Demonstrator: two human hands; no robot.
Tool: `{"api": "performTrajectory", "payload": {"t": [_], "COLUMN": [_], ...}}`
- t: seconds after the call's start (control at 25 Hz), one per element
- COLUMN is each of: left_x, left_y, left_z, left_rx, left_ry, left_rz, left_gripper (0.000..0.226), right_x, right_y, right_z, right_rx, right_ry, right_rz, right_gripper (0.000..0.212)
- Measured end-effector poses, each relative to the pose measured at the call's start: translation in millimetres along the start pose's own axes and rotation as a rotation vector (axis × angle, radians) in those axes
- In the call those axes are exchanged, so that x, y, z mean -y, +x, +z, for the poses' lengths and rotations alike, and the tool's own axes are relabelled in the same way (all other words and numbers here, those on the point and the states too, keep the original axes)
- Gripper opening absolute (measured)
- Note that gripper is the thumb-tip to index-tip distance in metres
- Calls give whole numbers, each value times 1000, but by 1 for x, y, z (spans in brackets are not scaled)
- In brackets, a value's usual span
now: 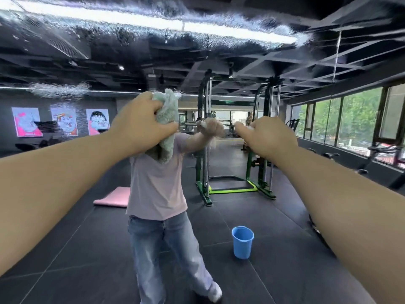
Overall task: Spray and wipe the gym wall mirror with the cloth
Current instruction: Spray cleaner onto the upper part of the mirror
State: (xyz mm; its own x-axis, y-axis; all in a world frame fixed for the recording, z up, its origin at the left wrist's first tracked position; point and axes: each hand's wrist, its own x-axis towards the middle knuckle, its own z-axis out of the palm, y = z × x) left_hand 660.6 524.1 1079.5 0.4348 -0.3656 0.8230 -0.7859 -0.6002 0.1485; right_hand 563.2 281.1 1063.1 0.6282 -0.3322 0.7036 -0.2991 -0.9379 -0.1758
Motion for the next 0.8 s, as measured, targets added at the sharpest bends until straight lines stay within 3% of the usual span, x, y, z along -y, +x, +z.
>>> {"api": "performTrajectory", "payload": {"t": [0.12,0.24,0.36,0.8], "left_x": [-43,-92,-136,-280], "left_y": [7,12,21,86], "left_z": [35,78,117,234], "left_rx": [-11,-21,-22,29], "left_ry": [-9,25,49,52], "left_rz": [-10,-30,-81,-48], "left_gripper": [37,23,28,39], "right_x": [-54,-122,-185,-375], "right_y": [8,21,39,74], "right_z": [2,1,-1,-17], "right_rx": [5,-11,-8,-52], "right_ry": [10,35,90,347], "right_rz": [-23,-34,-13,245], "right_gripper": [70,67,64,55]}}
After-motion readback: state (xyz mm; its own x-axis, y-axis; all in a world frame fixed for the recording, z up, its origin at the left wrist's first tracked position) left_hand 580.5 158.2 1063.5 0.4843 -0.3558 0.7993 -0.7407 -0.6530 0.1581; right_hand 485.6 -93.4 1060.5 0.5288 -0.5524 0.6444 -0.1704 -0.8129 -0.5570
